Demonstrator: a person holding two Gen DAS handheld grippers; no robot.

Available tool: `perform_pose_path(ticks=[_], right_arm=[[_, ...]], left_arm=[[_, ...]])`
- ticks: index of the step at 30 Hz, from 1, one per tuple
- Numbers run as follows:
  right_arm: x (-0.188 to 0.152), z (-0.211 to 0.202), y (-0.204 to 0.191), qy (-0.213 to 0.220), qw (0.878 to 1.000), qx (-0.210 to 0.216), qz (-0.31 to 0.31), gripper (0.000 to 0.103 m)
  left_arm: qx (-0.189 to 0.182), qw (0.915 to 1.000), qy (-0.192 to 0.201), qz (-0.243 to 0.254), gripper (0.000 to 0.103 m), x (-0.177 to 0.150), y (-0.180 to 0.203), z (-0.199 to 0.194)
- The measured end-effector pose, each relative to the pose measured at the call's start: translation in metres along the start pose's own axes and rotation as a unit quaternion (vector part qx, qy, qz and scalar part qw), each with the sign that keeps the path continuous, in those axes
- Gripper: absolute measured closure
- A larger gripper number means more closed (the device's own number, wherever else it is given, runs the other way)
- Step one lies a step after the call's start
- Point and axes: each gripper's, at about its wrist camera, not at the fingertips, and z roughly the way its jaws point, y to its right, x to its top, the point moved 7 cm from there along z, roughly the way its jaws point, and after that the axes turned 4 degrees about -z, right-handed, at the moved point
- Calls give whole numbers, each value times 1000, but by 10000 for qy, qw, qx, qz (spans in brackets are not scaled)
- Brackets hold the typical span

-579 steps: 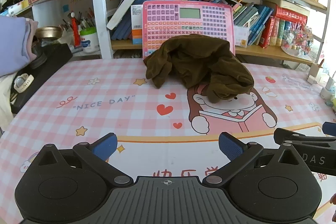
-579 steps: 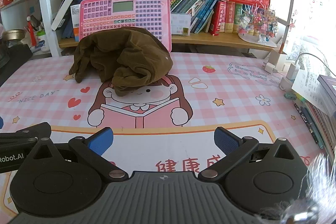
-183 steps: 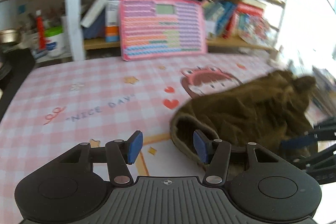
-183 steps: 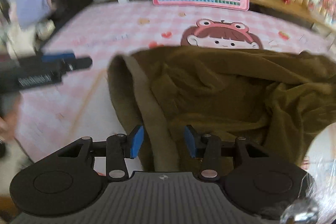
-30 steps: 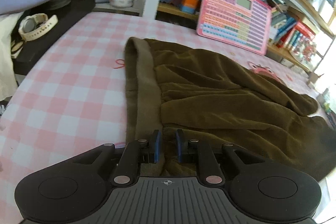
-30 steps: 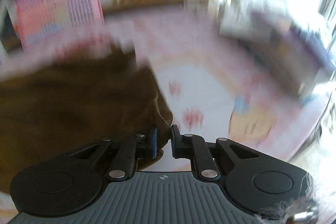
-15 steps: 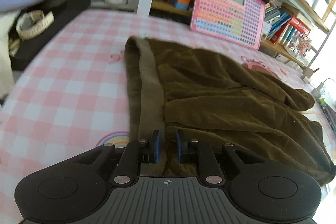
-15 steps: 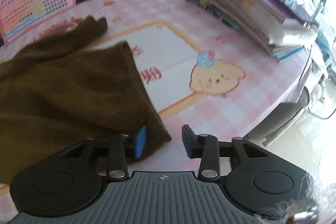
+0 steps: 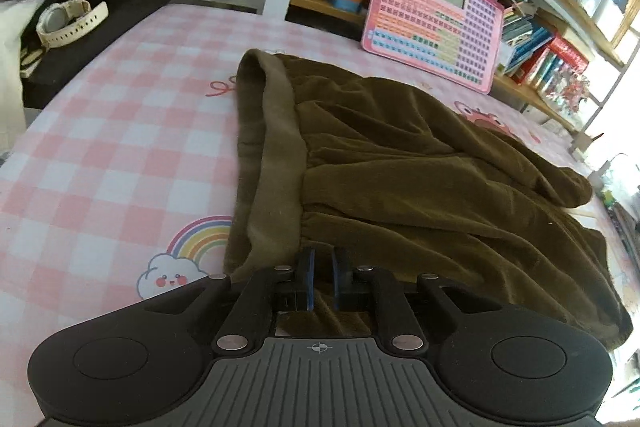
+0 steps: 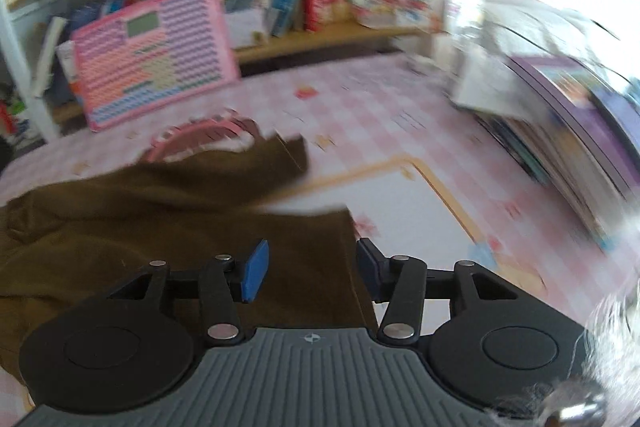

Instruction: Fold clothes

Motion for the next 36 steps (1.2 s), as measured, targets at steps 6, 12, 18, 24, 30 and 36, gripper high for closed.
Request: perform_pose_path(ticks=[6,12,18,24,30,36], right_arm=[[57,55,3,-233,9957,802,-400,55],[88,121,-1,-764,9833,1530,-629,55],[85,175,-3,-1365,9706,1919,-499,69],[93,123,-26,-1235,9271,3423,-896,99],[144,42,-38,-260,8717,4772,-1084,99],[223,159,-25,221,9576,2811,-587,97]], left_arm=[[503,9974,398,-328,91,2,19,-19],[920,9905,642,-798,91,-9,48,-32],[1209,9861,550,-999,91,-29,88,-27],[1413,9834,564,-992,91,-34,115,-26],[1682,9755,694,-1239,91,-37,124,-33],[1897,9694,785,-1349,91,-44,131,-49]])
